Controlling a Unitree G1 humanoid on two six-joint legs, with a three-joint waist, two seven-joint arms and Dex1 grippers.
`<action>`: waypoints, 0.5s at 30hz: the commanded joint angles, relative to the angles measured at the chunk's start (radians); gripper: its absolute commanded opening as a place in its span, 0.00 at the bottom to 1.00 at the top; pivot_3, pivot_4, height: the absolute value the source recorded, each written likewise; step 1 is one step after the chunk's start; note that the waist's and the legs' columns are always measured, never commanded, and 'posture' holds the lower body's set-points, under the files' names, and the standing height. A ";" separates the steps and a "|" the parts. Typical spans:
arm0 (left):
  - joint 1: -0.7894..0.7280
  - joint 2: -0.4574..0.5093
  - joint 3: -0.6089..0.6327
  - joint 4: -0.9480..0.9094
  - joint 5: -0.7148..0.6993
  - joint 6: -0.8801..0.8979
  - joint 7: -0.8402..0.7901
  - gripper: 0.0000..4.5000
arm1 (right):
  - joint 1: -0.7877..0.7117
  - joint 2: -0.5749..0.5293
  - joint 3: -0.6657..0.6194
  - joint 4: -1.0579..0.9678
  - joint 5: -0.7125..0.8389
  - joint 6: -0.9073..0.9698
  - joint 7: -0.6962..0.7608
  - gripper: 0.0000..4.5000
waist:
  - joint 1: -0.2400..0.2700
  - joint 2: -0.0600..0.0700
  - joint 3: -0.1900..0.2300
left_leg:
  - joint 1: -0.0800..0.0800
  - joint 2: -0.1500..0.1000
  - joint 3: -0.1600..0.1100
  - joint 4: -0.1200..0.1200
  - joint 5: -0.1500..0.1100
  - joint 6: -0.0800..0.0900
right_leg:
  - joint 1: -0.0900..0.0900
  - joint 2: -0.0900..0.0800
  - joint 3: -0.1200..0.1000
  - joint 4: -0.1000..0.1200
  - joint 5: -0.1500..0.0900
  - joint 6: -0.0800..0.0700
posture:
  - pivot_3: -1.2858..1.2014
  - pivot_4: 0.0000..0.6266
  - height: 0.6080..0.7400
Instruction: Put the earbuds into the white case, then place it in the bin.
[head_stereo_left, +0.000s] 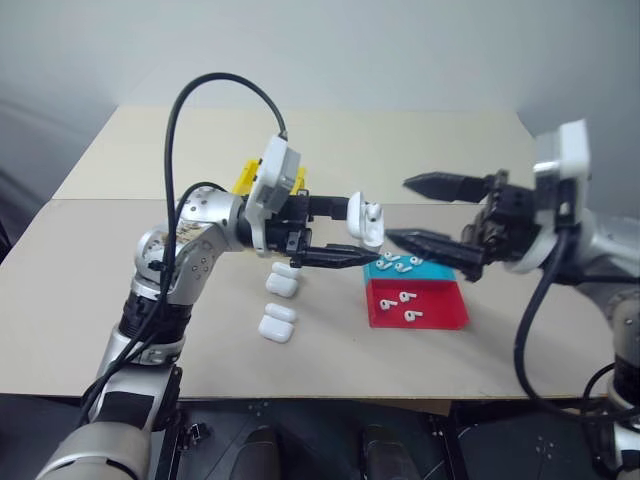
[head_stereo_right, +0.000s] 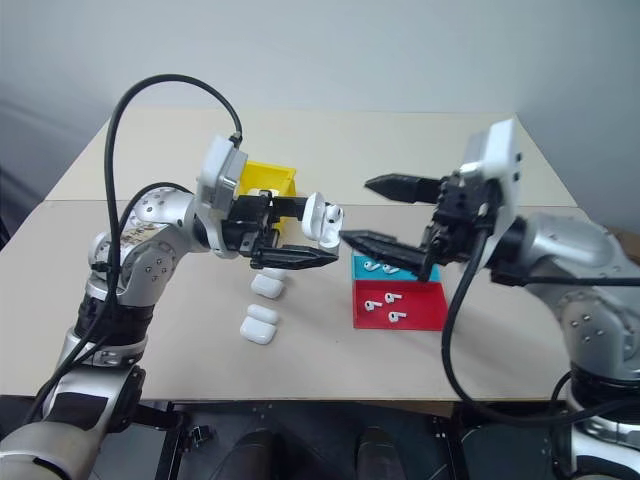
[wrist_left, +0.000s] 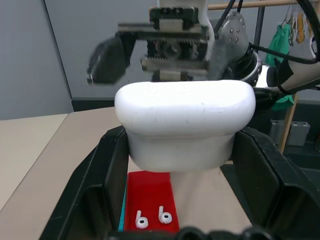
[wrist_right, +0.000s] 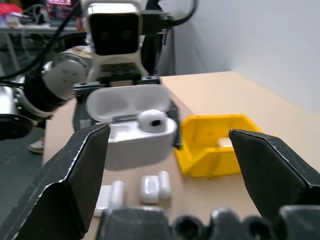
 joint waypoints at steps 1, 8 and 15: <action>0.027 0.029 0.038 -0.036 -0.005 -0.013 -0.002 0.62 | -0.039 -0.075 -0.001 0.047 -0.042 -0.004 0.048 0.98 | -0.002 0.000 0.000 | 0.000 0.000 0.000 0.000 0.000 0.000 | 0.000 0.000 0.000 0.000 0.000 0.000 | 0.52 0.24 1.00; 0.070 0.065 0.070 -0.068 -0.020 -0.006 0.018 0.62 | -0.153 -0.229 0.347 0.276 -0.461 -0.181 0.267 0.94 | -0.002 0.000 0.000 | 0.000 0.000 0.001 0.000 0.000 0.000 | -0.001 0.000 0.000 -0.001 0.000 0.000 | 0.52 0.24 1.00; 0.079 0.055 0.079 -0.087 -0.019 -0.009 0.053 0.62 | -0.417 -0.131 0.653 0.720 -0.866 -0.548 0.493 0.51 | -0.005 0.001 0.001 | -0.001 0.000 0.001 0.000 0.000 0.000 | -0.002 0.000 0.001 0.000 0.000 0.000 | 0.52 0.24 1.00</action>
